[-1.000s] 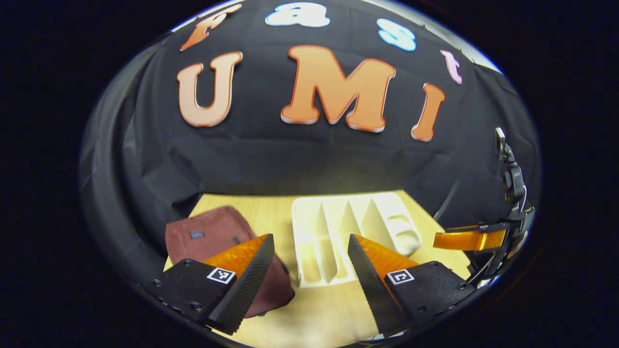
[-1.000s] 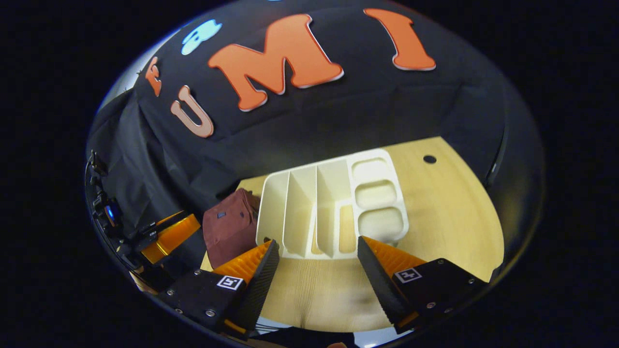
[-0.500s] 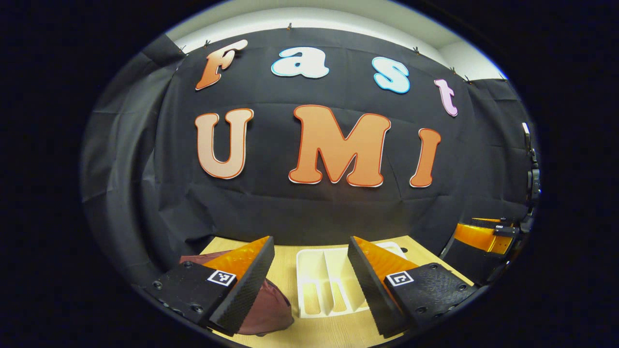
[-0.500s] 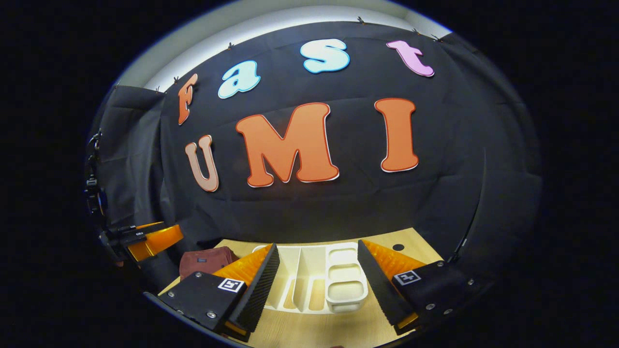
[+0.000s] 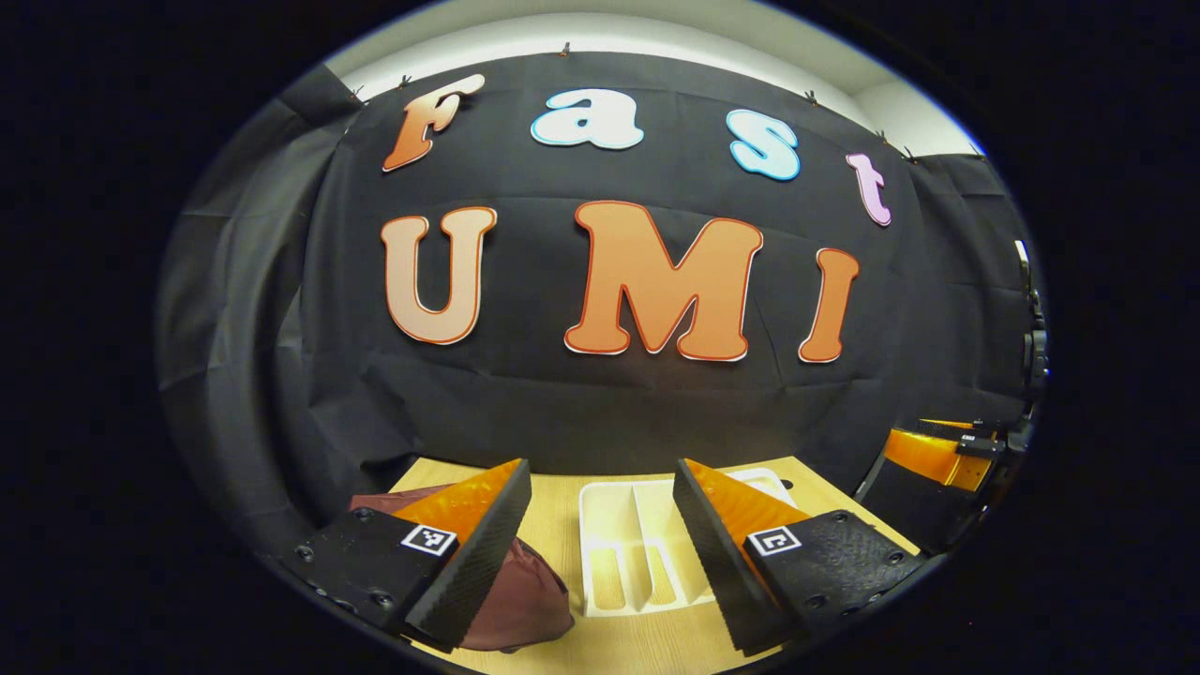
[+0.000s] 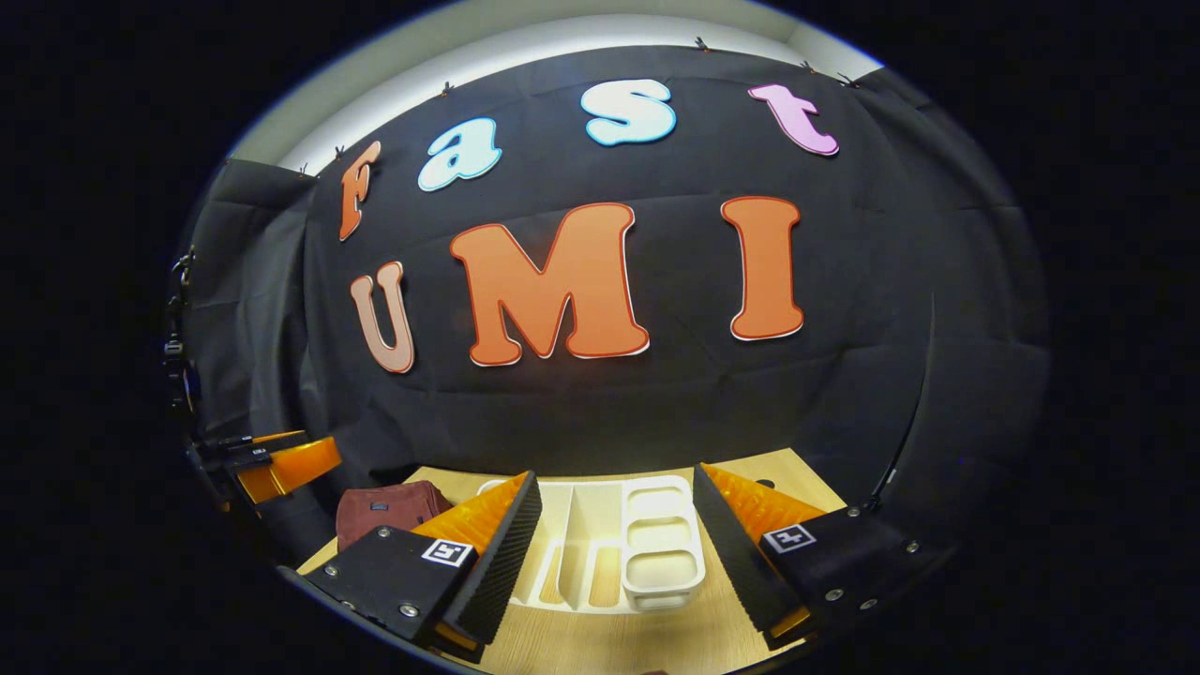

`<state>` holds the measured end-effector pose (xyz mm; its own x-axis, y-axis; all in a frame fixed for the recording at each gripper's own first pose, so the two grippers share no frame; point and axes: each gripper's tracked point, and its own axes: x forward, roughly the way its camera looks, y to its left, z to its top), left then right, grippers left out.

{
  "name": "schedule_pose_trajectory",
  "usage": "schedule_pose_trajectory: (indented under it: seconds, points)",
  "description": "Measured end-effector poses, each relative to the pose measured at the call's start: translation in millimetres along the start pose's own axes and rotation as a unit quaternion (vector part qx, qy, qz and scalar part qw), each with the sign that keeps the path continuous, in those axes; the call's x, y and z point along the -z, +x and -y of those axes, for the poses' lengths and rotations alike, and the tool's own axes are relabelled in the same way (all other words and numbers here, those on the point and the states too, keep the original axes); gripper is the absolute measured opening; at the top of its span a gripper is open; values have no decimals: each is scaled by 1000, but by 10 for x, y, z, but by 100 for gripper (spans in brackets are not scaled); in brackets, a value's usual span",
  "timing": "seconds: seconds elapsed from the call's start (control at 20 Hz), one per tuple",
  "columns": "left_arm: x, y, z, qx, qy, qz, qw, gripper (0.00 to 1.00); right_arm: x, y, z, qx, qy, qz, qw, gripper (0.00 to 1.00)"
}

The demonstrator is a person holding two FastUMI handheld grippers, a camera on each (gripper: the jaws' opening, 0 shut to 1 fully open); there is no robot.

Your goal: Open the schoolbag, grab two books from the bookshelf and put them into the schoolbag.

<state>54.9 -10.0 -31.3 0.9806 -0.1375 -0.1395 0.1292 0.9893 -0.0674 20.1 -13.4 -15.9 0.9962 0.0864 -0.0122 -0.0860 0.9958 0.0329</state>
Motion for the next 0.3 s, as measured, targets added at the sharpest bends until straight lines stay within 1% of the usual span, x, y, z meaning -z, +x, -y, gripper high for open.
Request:
schedule_pose_trajectory:
  seconds: [0.2, 0.3]
  points:
    - [-27, -10, 0, 3, 3, 2, 1000, 97, -9, -1, 8, 3, -13, 2, 1000, 96]
    - [-43, -2, 5, 4, 3, 3, 1000, 97, -9, -2, -4, 0, -10, 1, 1000, 96]
